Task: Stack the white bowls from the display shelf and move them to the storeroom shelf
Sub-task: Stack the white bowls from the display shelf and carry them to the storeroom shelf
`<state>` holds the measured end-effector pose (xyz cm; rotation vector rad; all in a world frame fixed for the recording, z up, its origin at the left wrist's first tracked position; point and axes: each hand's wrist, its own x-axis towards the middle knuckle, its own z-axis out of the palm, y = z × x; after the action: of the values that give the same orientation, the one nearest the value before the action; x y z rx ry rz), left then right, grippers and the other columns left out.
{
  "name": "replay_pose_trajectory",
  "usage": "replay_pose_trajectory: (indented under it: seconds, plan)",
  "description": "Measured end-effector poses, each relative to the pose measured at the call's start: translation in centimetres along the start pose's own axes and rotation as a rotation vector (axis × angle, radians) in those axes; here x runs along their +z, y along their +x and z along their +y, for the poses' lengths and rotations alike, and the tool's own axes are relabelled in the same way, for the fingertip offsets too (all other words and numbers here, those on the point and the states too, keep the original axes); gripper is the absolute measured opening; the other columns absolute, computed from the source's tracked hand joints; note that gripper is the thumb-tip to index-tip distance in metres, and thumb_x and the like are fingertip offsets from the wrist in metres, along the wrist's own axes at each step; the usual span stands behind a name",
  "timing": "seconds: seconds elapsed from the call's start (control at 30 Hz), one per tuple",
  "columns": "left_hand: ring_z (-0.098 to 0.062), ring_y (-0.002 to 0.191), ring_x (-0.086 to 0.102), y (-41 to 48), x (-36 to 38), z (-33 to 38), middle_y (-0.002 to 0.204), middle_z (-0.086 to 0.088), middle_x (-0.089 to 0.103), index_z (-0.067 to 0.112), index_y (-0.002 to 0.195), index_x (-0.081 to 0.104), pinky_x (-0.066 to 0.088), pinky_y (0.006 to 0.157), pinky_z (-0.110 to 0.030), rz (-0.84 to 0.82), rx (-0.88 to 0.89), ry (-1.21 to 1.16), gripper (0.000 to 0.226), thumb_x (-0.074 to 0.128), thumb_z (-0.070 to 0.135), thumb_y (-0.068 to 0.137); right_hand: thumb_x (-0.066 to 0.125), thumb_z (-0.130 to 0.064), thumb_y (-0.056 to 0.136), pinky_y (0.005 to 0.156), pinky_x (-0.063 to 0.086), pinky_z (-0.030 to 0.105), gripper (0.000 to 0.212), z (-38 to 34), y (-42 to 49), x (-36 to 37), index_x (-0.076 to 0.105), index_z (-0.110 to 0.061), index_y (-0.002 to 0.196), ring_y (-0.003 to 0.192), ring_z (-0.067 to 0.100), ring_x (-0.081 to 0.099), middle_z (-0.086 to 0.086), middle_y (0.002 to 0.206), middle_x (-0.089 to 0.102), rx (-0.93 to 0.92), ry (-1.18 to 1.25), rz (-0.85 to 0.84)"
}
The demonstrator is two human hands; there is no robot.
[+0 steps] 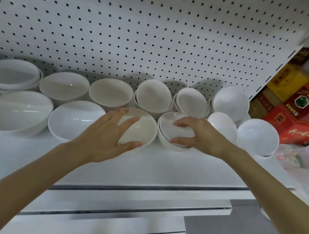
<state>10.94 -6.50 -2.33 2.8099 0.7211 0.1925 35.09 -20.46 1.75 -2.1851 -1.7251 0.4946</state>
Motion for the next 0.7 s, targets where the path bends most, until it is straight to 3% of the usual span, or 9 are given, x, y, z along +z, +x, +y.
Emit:
replay_pose_trajectory:
  seconds: [0.07,0.1,0.17,0.23,0.4,0.7]
  plan:
    - [-0.032,0.144,0.024,-0.1,-0.1,0.1,0.156,-0.009,0.026,0.024,0.149,0.032,0.028,0.116,-0.046,0.010,0.023,0.000,0.107,-0.001,0.090,0.071,0.073,-0.041,0.079,0.079,0.044,0.008,0.031,0.2,-0.7,0.5,0.069,-0.019,0.101,0.090,0.005,0.061,-0.008,0.099,0.069,0.005,-0.007,-0.033]
    - [-0.034,0.143,0.027,-0.2,-0.1,0.2,0.155,-0.010,0.028,0.023,0.148,0.035,0.029,0.115,-0.046,0.012,0.032,0.005,0.106,0.000,0.089,0.073,0.071,-0.041,0.081,0.080,0.049,0.019,0.026,0.3,-0.9,0.7,0.070,-0.018,0.093,0.085,0.008,0.063,-0.008,0.090,0.070,-0.004,-0.030,-0.057]
    - [-0.035,0.141,0.029,-0.3,0.0,0.3,0.154,-0.011,0.030,0.022,0.147,0.037,0.029,0.113,-0.046,0.011,0.045,0.024,0.104,0.002,0.087,0.075,0.067,-0.038,0.086,0.079,0.051,0.036,0.022,0.4,-1.0,1.1,0.071,-0.016,0.087,0.079,0.015,0.063,-0.004,0.082,0.070,-0.010,-0.073,-0.086]
    - [-0.036,0.140,0.031,-0.3,0.1,0.3,0.153,-0.013,0.030,0.021,0.146,0.038,0.028,0.114,-0.046,0.011,0.053,0.037,0.101,0.004,0.086,0.077,0.065,-0.035,0.089,0.076,0.050,0.042,0.023,0.3,-1.0,1.3,0.070,-0.013,0.084,0.076,0.021,0.061,0.002,0.078,0.068,-0.019,-0.103,-0.083]
    - [-0.036,0.144,0.024,-0.6,0.4,-0.1,0.157,-0.015,0.024,0.025,0.150,0.032,0.016,0.115,-0.040,-0.015,0.060,0.079,0.093,0.013,0.080,0.078,0.069,-0.035,0.085,0.074,0.048,0.040,0.021,-0.2,-1.2,1.5,0.068,-0.015,0.080,0.075,0.021,0.059,0.001,0.076,0.066,0.020,-0.122,-0.013]
    - [-0.033,0.145,0.021,-0.6,0.4,-0.2,0.155,-0.014,0.028,0.023,0.150,0.034,0.004,0.116,-0.035,0.045,0.082,0.044,0.097,0.004,0.083,0.080,0.072,-0.026,0.084,0.066,0.044,0.036,0.018,-0.6,-1.1,0.9,0.072,-0.009,0.077,0.069,0.026,0.053,0.011,0.073,0.066,0.021,0.060,0.073]
